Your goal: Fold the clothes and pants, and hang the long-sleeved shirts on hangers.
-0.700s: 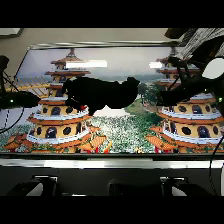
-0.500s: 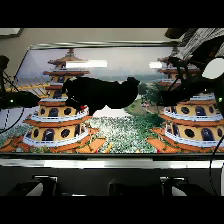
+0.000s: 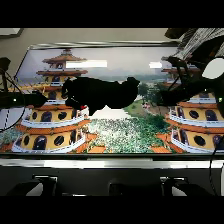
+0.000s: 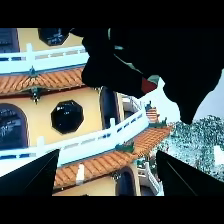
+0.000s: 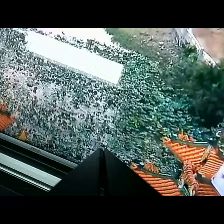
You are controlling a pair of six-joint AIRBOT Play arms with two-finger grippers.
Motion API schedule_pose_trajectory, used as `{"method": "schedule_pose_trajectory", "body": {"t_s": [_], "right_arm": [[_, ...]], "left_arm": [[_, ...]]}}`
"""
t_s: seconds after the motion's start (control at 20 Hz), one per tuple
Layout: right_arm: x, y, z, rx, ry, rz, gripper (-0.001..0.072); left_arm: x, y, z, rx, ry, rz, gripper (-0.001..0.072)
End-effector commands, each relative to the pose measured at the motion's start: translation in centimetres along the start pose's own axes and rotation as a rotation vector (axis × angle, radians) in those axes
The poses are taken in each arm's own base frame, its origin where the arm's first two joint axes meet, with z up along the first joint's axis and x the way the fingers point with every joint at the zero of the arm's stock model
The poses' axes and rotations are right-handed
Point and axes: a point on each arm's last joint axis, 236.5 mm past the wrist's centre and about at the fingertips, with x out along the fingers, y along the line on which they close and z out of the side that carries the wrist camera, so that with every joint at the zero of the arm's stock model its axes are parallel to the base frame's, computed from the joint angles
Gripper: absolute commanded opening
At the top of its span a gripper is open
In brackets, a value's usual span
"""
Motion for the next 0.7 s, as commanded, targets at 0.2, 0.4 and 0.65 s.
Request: {"method": "schedule_pose_trajectory", "body": {"t_s": [0.2, 0.4, 0.65], "right_arm": [[0.0, 0.0, 0.5, 0.0, -0.021, -0.003, 0.0032], [-0.1, -0.3, 2.2, 0.001, -0.094, -0.014, 0.0032], [-0.2, -0.4, 3.3, 0.002, -0.141, -0.017, 0.0051]], "left_arm": [[14.0, 0.6, -3.6, -0.338, 0.157, -0.223, 0.0718], [20.7, 0.3, -2.7, -0.502, 0.098, -0.331, 0.0711], [23.8, 2.7, -1.4, -0.598, -0.003, -0.283, 0.0522]]}}
